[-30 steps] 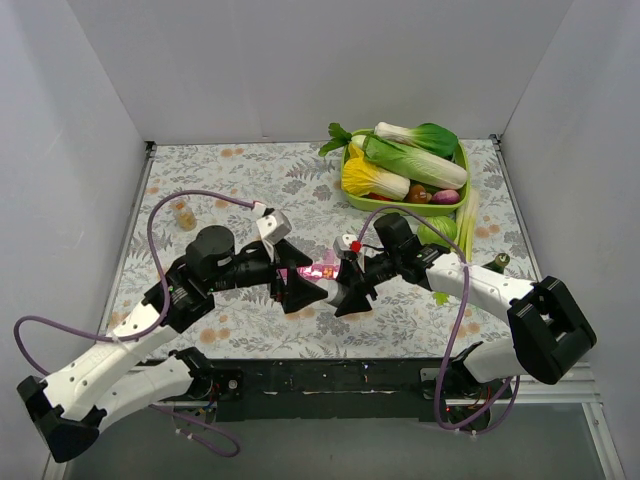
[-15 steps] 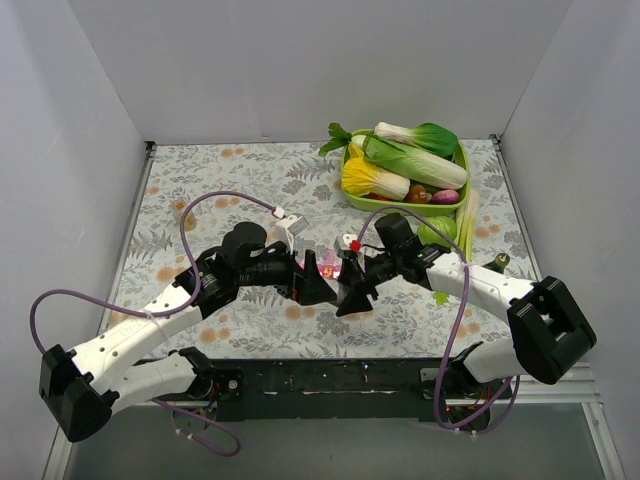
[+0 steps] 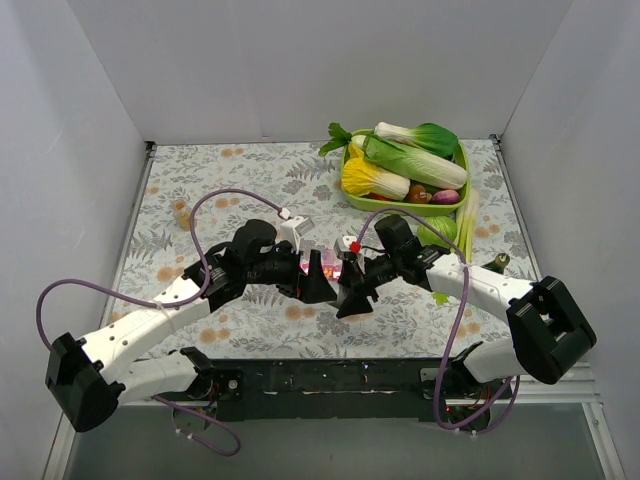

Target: Sort the pills into containers

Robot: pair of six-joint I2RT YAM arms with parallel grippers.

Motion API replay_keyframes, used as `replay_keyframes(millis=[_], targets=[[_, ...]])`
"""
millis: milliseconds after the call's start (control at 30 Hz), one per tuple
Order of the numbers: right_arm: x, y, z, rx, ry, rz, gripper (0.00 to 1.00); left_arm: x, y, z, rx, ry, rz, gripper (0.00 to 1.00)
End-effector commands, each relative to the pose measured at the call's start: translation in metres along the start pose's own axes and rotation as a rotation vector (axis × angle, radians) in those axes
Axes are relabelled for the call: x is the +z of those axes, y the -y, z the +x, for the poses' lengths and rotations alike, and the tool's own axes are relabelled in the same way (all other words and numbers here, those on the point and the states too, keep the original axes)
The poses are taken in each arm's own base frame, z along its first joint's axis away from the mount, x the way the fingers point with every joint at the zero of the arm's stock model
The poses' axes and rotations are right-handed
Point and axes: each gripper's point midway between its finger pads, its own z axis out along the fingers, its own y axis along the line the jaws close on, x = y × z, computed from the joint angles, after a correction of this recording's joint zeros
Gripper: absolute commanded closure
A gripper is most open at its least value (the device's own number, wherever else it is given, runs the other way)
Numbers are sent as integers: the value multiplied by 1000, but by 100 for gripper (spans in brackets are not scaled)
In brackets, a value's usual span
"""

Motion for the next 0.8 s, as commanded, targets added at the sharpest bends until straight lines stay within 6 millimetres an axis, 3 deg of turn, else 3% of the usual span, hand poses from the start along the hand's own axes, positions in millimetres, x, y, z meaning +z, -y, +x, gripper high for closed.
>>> replay_keyframes(millis=[0, 167, 400, 500, 533, 600, 733, 767], targets=[[-1, -3, -23, -91, 50, -26, 99, -13, 10, -15, 42, 63, -6, 16], [0, -3, -23, -91, 50, -27, 99, -6, 7, -8, 16, 29, 6, 20], [0, -3, -22, -89, 49, -28, 99, 2, 5, -7, 11, -4, 5, 35], [0, -2, -22, -88, 48, -25, 99, 5, 3, -7, 6, -12, 4, 50], [0, -2, -23, -90, 49, -26, 99, 6, 3, -8, 4, -11, 2, 62], [0, -2, -22, -87, 47, -25, 99, 7, 4, -7, 0, -19, 10, 66], [0, -1, -22, -89, 47, -20, 99, 8, 5, -6, 0, -26, 17, 100], [0, -1, -22, -89, 46, -21, 99, 8, 2, -4, -4, -28, 8, 100]])
